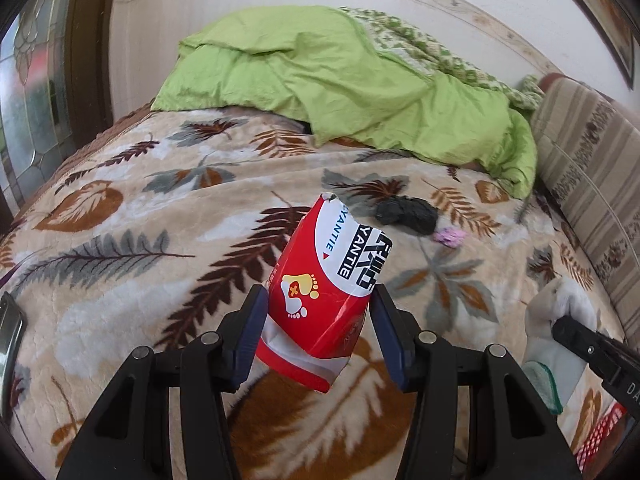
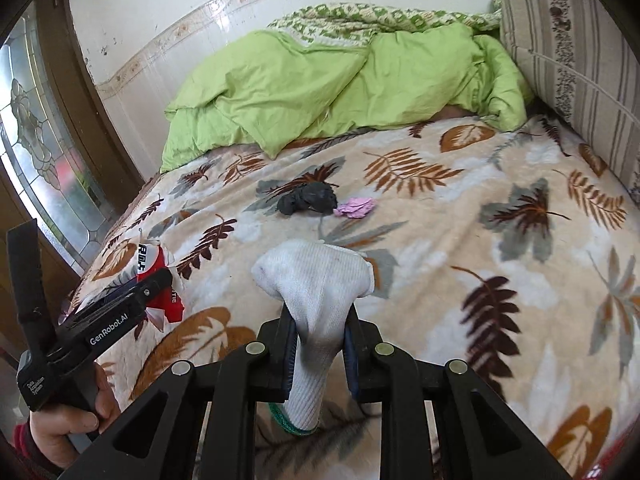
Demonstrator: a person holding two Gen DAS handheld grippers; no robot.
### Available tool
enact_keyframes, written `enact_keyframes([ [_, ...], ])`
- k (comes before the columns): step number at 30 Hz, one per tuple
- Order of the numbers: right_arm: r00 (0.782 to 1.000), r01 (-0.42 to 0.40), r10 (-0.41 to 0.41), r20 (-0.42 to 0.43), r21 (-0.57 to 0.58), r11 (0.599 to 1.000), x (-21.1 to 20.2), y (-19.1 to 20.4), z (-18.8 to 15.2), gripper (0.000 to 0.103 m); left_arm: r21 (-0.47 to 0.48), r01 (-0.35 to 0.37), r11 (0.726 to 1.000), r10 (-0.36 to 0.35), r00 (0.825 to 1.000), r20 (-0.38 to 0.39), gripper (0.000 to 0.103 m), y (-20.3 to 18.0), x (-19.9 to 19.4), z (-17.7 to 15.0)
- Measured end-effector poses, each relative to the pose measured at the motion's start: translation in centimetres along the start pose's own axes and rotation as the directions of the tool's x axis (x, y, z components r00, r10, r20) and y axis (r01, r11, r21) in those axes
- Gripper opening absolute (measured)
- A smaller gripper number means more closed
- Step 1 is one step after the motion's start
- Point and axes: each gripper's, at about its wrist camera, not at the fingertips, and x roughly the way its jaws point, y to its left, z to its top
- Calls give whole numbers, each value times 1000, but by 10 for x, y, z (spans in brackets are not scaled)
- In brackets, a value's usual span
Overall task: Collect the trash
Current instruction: 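Lift the red-white bag and white sock above the blanket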
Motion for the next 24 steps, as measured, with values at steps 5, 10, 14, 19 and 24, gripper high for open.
enact_keyframes([
  [5, 1000, -8, 8, 7, 19, 1000, -26, -13, -16, 21, 82, 41, 996, -41, 999, -10, 52, -27, -30, -27],
  [10, 999, -5, 4, 32, 42, 999, -40, -21, -23, 21, 111, 22, 994, -22, 1000, 1, 52, -34, -55, -49],
  [14, 998, 7, -8, 66, 21, 1000, -48, -17, -26, 21, 121, -26, 992, 22, 999, 31, 52, -37, -66, -60],
  [19, 996, 21, -20, 84, -9, 1000, -50, -13, -27, 21, 131, -63, 989, 57, 997, 51, 52, -35, -66, -63],
  [24, 995, 23, -24, 92, 20, 1000, -54, -18, -28, 21, 127, -71, 989, 65, 997, 52, 52, -32, -65, -64],
])
